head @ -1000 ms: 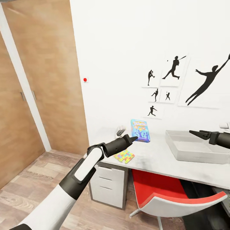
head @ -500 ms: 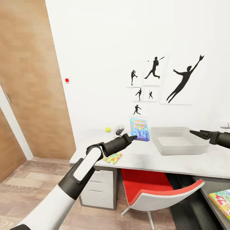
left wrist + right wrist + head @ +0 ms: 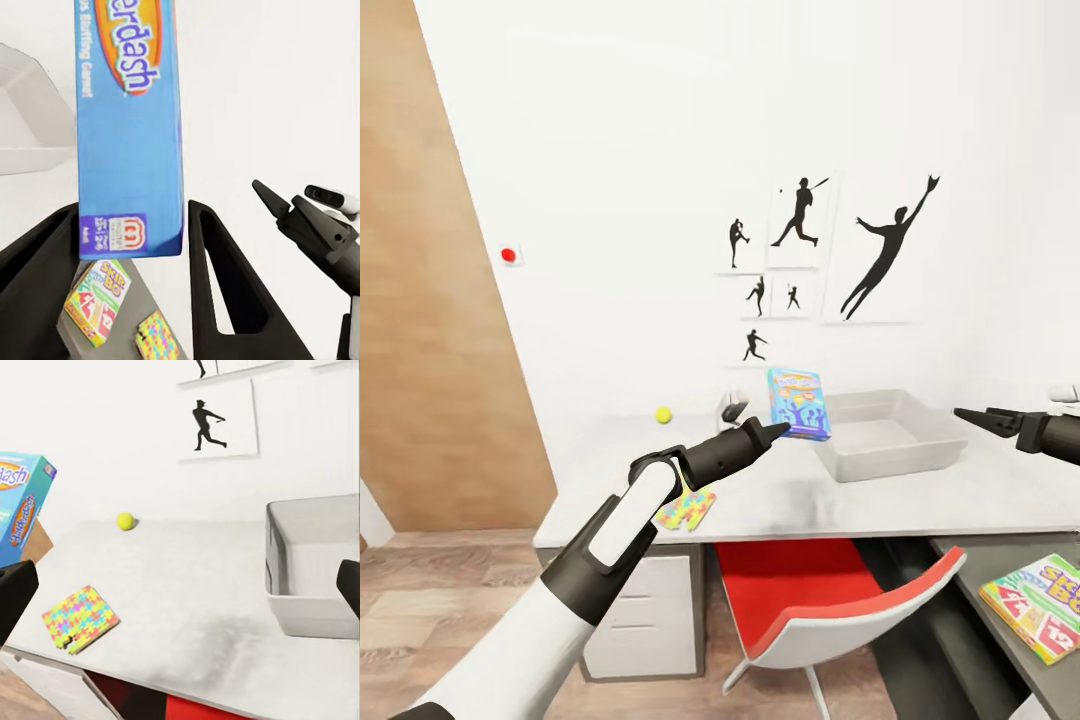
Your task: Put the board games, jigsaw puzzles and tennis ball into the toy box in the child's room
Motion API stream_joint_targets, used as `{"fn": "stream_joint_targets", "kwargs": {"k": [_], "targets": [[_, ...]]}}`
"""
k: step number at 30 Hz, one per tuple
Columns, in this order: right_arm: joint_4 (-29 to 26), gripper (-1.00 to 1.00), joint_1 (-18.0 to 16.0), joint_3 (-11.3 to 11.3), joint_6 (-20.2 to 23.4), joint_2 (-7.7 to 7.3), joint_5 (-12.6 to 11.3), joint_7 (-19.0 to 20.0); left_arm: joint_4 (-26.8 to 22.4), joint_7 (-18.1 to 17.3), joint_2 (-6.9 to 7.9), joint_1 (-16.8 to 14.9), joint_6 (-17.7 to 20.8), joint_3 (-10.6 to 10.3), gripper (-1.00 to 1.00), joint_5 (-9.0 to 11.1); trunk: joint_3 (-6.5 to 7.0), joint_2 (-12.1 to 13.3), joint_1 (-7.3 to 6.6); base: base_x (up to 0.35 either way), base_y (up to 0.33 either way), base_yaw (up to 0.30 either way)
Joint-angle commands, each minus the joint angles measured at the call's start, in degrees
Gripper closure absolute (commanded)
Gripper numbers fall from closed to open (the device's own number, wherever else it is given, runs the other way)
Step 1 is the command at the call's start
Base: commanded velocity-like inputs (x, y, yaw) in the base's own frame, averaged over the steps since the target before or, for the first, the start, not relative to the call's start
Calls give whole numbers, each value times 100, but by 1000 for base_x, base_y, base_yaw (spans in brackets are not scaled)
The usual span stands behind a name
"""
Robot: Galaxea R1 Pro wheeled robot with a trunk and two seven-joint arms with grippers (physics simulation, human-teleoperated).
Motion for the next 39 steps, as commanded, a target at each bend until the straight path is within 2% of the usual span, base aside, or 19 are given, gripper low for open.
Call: {"fn": "stream_joint_targets", "kwargs": {"k": [1, 2, 5, 14, 15, 16, 17, 18, 19, 20, 21, 25, 28, 30, 33, 37, 39], "targets": [[-3, -100, -8, -4, 46, -4, 15, 30, -54, -7, 3, 2, 16, 3, 100, 20, -9, -7, 4, 281, 199, -293], [-3, -100, -18, -8, 46, -23, 15, 40, -337, 4, 59, 186, 6, 34, 100, -55, -9, -7, 4, 199, 74, -293], [-3, -100, -30, -23, 46, -43, 15, 45, -523, 8, 124, 276, 3, 152, 100, -90, -9, -7, 4, 109, 40, -293], [-3, -100, -30, -190, 46, -125, 15, 73, -610, 10, 157, 319, 1, 236, 100, -106, -9, -7, 4, 14, 5, -293], [-3, -100, -27, -191, 46, -108, 15, 65, -610, 10, 159, 320, 1, 239, 100, -108, -9, -7, 4, 1, 0, -293], [-3, -100, -29, -140, 46, 77, 15, -137, -630, -6, 166, 320, 1, 250, 100, -107, -9, -7, 4, 0, 0, -285], [-3, -100, -35, -111, 46, 151, 15, -273, -647, -6, 168, 320, 1, 251, 100, -107, -9, -7, 4, 0, 0, -284], [-3, -100, -138, 293, 46, 672, 15, -1670, -785, -6, 275, 339, 1, 255, 100, -107, -9, -7, 4, 0, 0, -286], [-3, -100, -164, 504, 46, 825, 15, -2334, -830, -4, 315, 348, 1, 255, 100, -107, -9, -7, 4, 0, 0, -287], [-3, -100, -195, 913, 46, 1015, 15, -3421, -884, 6, 363, 359, 1, 255, 100, -107, -9, -7, 4, 0, 0, -288], [-3, -100, -200, 998, 46, 1049, 15, -3618, -893, 35, 372, 361, 1, 254, 100, -107, -9, -7, 4, 0, 0, -288], [-3, -100, -207, 1114, 46, 1088, 15, -3854, -908, 25, 382, 364, 3, 253, 100, -105, -9, -7, 4, 0, 0, -289], [-3, -100, -201, 1291, 46, 1103, 15, -3927, -936, 3, 393, 370, 4, 256, 100, -105, -9, -7, 4, 0, 0, -289], [-3, -100, -195, 1412, 46, 1102, 15, -3949, -1010, -10, 537, 402, 28, 396, 100, -90, -9, -7, 4, 0, 0, -289], [-3, -100, -193, 1474, 46, 1107, 10, -3957, -1111, -22, 815, 640, 54, 801, 100, -40, -9, -7, 4, 0, 0, -290], [-3, -100, -187, 1503, 46, 1156, 7, -3959, -1156, -57, 905, 755, 77, 1045, 100, -26, -9, -7, 4, 0, 0, -256], [-3, -100, -179, 1508, 46, 1198, 7, -3953, -1172, -109, 924, 779, 81, 1093, 100, -23, -9, -7, 4, 0, 0, -137]]}}
